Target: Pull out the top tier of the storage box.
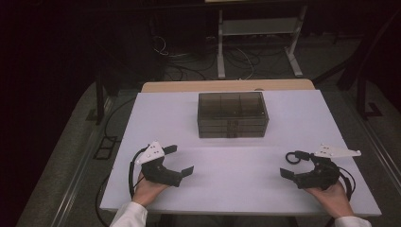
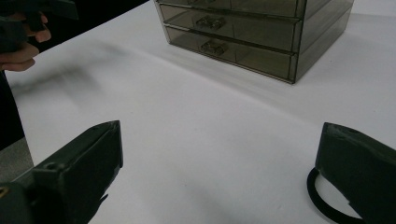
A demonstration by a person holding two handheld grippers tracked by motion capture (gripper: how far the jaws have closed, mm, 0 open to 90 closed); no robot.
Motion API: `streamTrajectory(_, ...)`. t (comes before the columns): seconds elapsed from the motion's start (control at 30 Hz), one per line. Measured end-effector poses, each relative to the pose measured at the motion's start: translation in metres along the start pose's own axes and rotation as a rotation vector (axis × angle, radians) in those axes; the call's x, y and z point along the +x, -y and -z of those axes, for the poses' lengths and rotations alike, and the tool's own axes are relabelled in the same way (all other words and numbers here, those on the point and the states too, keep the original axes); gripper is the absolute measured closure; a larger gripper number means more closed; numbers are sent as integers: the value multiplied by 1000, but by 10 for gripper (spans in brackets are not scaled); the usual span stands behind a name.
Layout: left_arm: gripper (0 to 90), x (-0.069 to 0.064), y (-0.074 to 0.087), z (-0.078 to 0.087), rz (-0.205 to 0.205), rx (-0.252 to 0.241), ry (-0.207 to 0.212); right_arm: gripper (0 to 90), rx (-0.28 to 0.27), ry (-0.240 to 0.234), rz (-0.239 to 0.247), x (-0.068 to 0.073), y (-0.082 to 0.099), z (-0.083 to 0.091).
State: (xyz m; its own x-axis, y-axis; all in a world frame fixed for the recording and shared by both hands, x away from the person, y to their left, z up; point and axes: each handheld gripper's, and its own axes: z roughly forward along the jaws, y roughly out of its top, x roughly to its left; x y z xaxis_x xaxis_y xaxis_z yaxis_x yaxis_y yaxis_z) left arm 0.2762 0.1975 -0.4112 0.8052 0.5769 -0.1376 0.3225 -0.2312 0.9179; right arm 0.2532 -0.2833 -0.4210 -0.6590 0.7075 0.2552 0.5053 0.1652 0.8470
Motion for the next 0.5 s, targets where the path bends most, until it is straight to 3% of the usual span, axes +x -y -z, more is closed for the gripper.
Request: streamTrajectory(0.5,0,2,0,0,4,2,1,4,6,-1,7,0,0,0)
